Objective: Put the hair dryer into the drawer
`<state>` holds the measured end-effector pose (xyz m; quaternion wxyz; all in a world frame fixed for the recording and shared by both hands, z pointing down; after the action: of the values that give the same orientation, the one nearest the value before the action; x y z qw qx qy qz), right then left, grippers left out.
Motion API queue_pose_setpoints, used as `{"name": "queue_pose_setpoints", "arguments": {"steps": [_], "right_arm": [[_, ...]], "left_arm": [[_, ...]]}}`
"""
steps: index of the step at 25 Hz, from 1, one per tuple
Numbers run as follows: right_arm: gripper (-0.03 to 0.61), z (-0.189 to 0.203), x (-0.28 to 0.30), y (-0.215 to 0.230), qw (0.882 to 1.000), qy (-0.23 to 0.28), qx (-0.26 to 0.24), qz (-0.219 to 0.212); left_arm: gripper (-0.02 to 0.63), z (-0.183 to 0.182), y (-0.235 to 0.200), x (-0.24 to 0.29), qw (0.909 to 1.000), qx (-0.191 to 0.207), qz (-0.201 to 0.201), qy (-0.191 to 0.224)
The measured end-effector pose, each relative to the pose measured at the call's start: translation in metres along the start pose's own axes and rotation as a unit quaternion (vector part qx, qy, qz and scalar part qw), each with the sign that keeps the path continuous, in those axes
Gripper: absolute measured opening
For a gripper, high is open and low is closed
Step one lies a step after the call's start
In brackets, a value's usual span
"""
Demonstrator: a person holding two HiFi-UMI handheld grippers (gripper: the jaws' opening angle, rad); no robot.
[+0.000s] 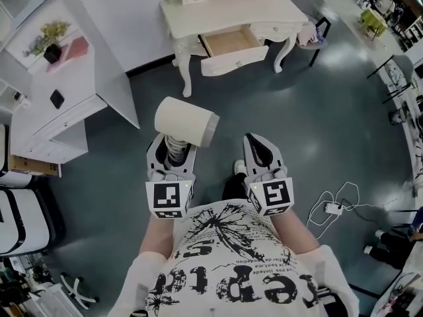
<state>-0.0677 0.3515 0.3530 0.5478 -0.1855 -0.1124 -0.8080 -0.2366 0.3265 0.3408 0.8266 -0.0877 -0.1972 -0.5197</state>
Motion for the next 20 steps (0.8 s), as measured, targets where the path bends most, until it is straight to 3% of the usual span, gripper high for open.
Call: {"name": "queue_pose_setpoints", "arguments": {"steps": [14, 20], "right_arm": [[0.017, -0.057, 0.105, 0.183, 0.998, 0.013, -0.023, -0.048], [0.017, -0.066, 0.137, 0.238, 0.998, 0.015, -0.024, -0.062]], "left_arm": [[0.252, -0.086, 0.036, 0.167, 0.9984, -0.021, -0.052, -0.004], [0.253, -0.106, 0.047, 0.221, 0.9974, -0.026, -0.067, -0.009]]}}
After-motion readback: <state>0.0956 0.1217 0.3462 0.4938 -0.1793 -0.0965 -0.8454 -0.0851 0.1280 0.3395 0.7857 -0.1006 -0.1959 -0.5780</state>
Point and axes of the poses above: the fingertips, and each gripper's own axes: x forward along the fingers, y to its right, z out of its underside, the point moved 2 cm from there along -x, backward along the fingers, and after that the axes turned 15 degrees about -y, right-handed, at the moved point
